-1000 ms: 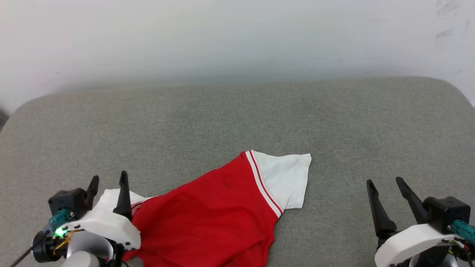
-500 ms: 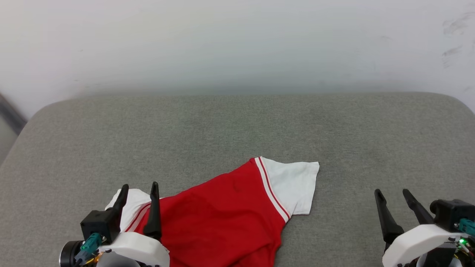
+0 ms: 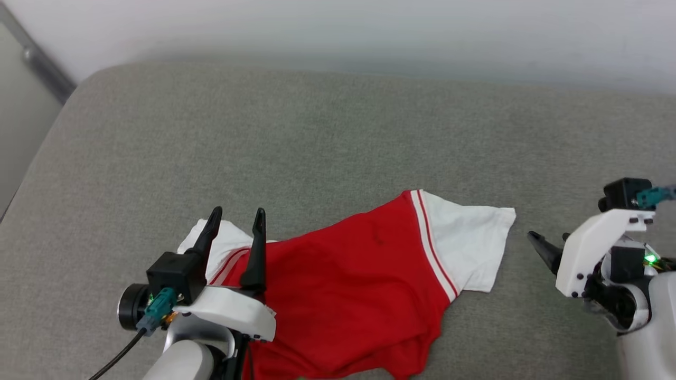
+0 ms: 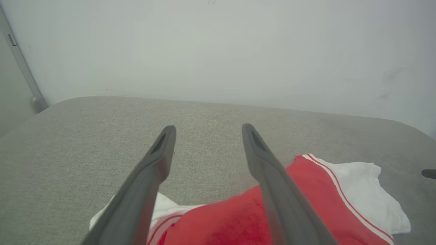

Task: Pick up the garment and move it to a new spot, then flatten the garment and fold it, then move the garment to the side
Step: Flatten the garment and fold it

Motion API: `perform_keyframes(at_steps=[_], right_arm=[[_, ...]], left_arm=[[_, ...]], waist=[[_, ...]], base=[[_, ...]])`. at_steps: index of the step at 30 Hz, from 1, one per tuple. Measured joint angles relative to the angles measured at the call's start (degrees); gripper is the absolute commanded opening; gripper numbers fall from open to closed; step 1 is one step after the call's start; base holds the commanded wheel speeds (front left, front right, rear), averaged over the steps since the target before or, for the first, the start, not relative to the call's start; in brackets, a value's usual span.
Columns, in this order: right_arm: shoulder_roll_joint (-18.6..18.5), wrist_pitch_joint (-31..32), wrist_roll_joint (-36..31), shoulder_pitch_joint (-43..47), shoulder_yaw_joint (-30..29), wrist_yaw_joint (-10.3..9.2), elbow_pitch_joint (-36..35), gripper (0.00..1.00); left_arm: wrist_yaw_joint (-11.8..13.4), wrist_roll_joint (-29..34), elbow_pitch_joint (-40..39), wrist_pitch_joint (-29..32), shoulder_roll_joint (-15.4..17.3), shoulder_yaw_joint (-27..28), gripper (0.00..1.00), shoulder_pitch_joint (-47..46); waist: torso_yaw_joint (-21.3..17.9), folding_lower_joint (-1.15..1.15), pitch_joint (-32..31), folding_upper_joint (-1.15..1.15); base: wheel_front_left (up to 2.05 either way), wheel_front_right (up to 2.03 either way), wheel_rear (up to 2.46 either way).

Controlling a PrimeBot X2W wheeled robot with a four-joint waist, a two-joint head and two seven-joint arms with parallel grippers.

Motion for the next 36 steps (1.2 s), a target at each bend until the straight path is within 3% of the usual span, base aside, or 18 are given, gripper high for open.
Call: perform_keyframes(at_steps=[6, 15, 16, 17, 18, 28, 32, 36], right_arm=[[-0.9, 8.7, 0.7, -7.0, 2.8, 0.0, 4.5, 1.0], [-2.4, 10.8, 1.0, -12.2, 5.6, 0.0, 13.0, 1.0], [-2.5, 10.9, 1.4, -12.4, 5.8, 0.0, 13.6, 0.8], [-2.7, 10.9, 1.8, -12.5, 6.2, 0.0, 14.0, 0.35], [-2.9, 10.9, 2.2, -12.5, 6.4, -0.01, 14.4, 0.0], [-4.9, 4.4, 6.1, -11.6, 10.8, 0.0, 12.3, 0.0], [-7.2, 1.4, 7.0, -8.6, 11.5, 0.01, 8.2, 0.0], [-8.3, 0.5, 7.1, -4.6, 12.1, 0.01, 3.7, 0.0]], left_arm=[[-1.7, 0.2, 2.2, -1.3, -2.0, -0.8, 1.0, -3.3], [-3.5, -0.2, 5.8, -2.5, -3.5, -1.3, 1.0, -5.1], [-3.5, -0.2, 6.1, -2.5, -3.5, -1.3, 1.0, -5.1], [-3.6, -0.2, 6.3, -2.6, -3.4, -1.3, 1.0, -5.1], [-3.6, -0.2, 6.5, -2.6, -3.4, -1.3, 1.0, -5.1], [-3.3, -2.3, 6.3, -1.7, -0.3, 1.6, 1.0, -3.1], [-3.3, -2.7, 6.5, 2.0, 4.8, 3.3, 1.0, -2.9], [-6.0, -6.0, 7.5, 7.5, 8.3, 4.5, 1.0, -3.9]], waist=[[3.3, 0.0, 4.6, 0.0], [6.6, 0.0, 7.9, 0.0], [6.7, 0.0, 7.8, 0.0], [6.7, 0.0, 7.7, 0.0], [6.7, 0.0, 7.6, 0.0], [4.8, 0.0, 4.5, 0.0], [3.4, 0.0, 2.3, 0.0], [1.5, 0.0, 0.5, 0.0]], base=[[0.0, 0.0, 0.0], [0.0, 0.0, 0.0], [0.0, 0.0, 0.0], [0.0, 0.0, 0.0], [0.0, 0.0, 0.0], [0.0, 0.0, 0.0], [0.0, 0.0, 0.0], [0.0, 0.0, 0.0]])
